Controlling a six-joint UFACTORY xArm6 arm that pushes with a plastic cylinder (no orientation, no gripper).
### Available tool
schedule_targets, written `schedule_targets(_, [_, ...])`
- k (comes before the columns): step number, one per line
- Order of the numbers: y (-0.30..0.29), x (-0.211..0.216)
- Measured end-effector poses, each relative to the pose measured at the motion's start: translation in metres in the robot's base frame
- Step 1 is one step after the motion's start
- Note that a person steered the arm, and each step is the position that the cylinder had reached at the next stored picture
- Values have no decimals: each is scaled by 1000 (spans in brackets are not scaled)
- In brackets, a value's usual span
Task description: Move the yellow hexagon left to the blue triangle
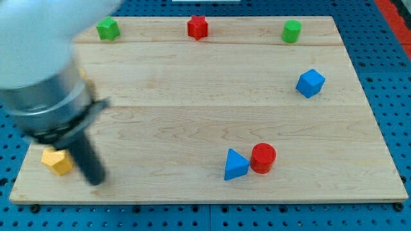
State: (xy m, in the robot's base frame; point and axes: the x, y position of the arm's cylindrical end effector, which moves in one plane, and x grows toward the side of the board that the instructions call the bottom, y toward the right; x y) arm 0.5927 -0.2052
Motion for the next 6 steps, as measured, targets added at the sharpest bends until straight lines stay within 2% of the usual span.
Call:
schedule_targets(1, [-97,8])
schedule_targets(2, [-99,0])
schedule_targets(3, [-99,-37])
schedule_targets(4, [-75,-32])
schedule_targets(6, [89,-37])
